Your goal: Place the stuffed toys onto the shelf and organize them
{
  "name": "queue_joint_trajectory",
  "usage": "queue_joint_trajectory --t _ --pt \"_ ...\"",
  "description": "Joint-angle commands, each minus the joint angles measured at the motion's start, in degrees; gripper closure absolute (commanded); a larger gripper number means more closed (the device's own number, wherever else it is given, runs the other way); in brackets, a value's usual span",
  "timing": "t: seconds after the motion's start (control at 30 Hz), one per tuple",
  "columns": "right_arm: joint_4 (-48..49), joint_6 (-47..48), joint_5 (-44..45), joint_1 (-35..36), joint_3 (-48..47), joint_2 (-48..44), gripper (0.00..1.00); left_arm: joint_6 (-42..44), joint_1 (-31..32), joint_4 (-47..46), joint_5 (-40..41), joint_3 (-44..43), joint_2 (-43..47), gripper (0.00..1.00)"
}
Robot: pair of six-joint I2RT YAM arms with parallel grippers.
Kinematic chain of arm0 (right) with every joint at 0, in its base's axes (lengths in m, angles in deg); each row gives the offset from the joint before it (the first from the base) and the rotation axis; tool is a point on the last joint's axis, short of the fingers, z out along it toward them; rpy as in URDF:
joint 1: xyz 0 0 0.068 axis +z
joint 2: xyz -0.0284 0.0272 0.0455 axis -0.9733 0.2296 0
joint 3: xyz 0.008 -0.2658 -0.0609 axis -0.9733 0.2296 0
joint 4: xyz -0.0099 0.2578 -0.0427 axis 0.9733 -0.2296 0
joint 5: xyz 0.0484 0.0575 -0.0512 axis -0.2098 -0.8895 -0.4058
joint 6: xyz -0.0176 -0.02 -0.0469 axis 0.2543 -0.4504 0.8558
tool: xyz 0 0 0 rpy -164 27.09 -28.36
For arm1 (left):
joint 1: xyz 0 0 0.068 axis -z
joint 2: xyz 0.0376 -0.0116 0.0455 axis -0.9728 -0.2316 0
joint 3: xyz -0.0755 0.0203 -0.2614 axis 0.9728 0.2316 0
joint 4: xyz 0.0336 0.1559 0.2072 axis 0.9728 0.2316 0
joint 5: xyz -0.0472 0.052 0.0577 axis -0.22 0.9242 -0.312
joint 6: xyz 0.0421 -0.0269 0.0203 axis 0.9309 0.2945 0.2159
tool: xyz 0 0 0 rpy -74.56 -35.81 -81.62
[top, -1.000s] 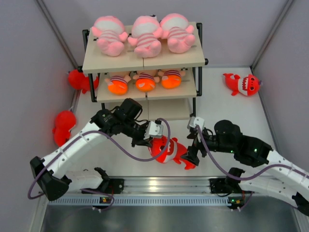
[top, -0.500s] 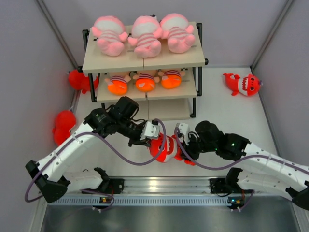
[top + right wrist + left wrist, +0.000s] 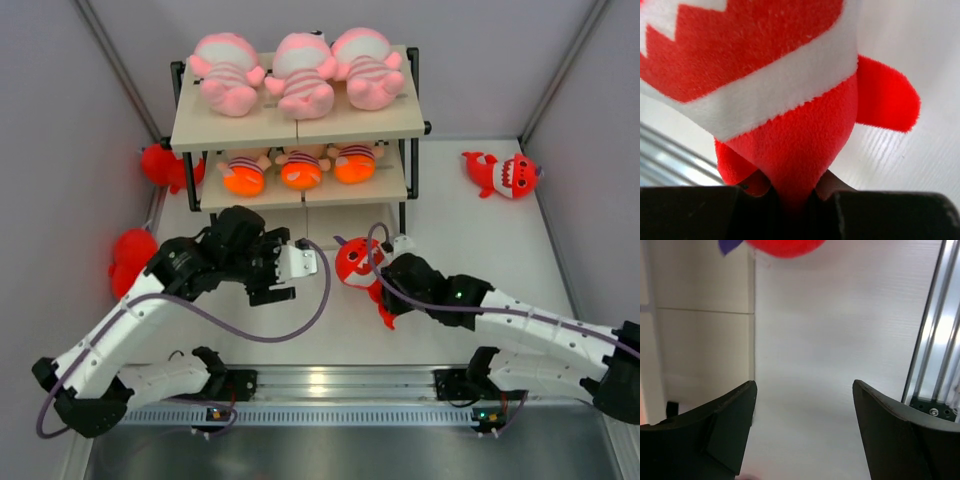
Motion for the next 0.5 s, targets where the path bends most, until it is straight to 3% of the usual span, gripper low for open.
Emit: queue_joint_trajectory --t 0.0,0.13,0.3,0.47 --pt "2.4 -17.0 15.3 1.3 2.5 2.7 1.0 0.3 -1.7 0.3 8.8 1.3 7.0 0.17" --pt "14.7 -19.5 22.1 1.9 4.3 4.9 1.0 -1.2 -5.3 0.4 10.4 2.2 9.4 0.16" --pt "19.3 -19.7 34.3 1.7 -0.2 13.9 1.0 -2.9 -11.7 0.4 12.1 3.6 12.2 0.15" --pt "22.5 -19.6 28.8 -2.9 -6.8 28.9 1.0 -3.9 -16.3 1.7 12.0 4.6 14.1 0.15"
